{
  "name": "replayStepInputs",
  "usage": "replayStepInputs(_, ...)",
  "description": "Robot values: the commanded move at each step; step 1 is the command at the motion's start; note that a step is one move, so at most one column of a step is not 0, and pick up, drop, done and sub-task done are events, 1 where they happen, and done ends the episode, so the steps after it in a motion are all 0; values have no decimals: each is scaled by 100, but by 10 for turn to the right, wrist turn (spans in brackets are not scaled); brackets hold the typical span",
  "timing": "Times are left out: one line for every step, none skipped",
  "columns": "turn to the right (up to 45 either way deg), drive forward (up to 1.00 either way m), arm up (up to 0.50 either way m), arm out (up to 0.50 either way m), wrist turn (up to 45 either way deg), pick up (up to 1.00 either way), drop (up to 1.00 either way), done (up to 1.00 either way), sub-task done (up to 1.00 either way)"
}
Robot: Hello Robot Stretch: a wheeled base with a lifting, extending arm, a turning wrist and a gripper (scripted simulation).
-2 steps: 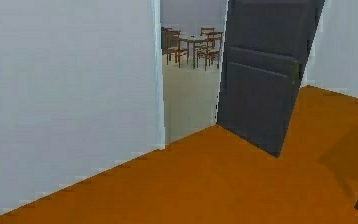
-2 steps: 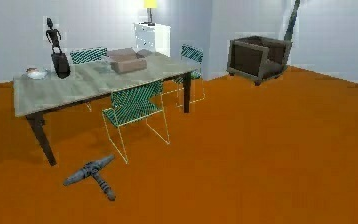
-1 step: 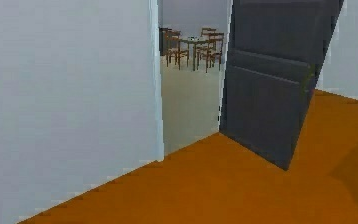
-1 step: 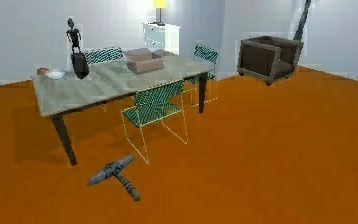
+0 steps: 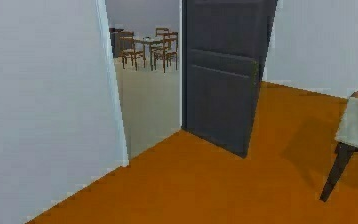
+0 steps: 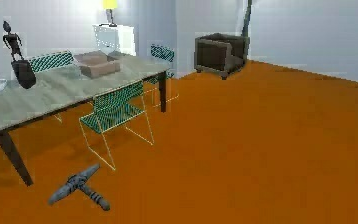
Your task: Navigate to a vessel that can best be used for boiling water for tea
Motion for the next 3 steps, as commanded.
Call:
replayStepInputs(0, 100, 0, 0, 0, 0, 0, 0, 0)
replayStepInputs(0, 55, 0, 0, 0, 0, 0, 0, 0)
replayStepInputs(-330, 0, 0, 0, 0, 0, 0, 0, 0)
